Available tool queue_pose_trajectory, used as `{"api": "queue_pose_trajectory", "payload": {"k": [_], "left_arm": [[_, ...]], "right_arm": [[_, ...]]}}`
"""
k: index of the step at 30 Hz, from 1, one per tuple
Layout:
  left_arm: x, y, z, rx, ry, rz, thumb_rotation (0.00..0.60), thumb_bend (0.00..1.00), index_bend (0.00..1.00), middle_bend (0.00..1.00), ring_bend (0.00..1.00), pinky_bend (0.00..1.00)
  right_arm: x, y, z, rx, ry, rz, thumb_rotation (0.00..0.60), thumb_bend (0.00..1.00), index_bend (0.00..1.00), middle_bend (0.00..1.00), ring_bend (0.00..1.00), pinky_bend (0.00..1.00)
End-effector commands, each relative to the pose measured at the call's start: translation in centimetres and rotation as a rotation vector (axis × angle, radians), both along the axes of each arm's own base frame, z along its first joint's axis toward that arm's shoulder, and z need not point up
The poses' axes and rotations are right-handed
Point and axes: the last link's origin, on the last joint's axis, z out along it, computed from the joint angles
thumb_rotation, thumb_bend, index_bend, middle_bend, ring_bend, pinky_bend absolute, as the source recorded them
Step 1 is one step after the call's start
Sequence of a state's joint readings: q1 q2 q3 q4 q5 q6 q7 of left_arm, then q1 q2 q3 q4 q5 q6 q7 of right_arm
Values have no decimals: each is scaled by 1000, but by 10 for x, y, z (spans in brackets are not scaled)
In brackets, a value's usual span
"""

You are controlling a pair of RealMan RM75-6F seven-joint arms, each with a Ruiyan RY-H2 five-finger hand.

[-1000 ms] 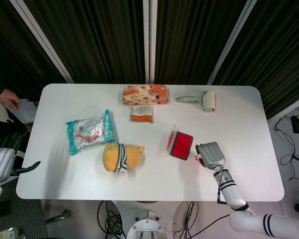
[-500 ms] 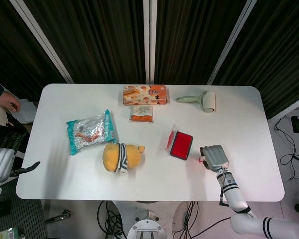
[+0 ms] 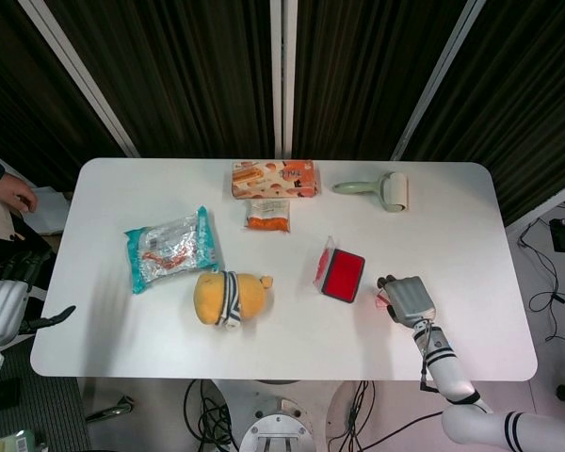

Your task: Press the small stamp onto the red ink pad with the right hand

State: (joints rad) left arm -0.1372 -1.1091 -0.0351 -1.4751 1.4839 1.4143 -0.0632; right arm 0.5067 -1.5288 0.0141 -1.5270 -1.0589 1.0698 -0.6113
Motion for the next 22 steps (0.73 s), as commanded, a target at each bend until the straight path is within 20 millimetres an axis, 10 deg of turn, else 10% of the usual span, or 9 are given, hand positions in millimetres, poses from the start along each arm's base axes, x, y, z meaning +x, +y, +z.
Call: {"api": "queue_pose_trajectory", "payload": {"k": [1,7,12,14,17,22], "left_arm": [[0,0,0,1,0,0,331,121,74,196,118,199],[0,-1,1,4,0,0,331,121,74,196,118,199],[1,-2,2,9,-1,-3,331,121,74,195,118,199],[3,-1,4,9,2,-6,331,121,74,195,118,199],[5,0,7,16,6,-11,331,121,74,194,118,199],[7,3,9,23,11,-18,331,121,74,194,118,199]], "right_arm": [[0,1,2,-1,1,2,600,276,296,311,776,951],[3,4,18,-54,-45,11,600,237,25,180,771,944],[-4,17,58,-206,-117,59,600,183,0,89,642,896],[-14,26,77,-261,-135,76,600,163,0,23,279,619],[-30,37,102,-345,-119,87,600,131,0,0,2,70],[-47,44,122,-388,-134,22,600,120,0,0,0,0]]}}
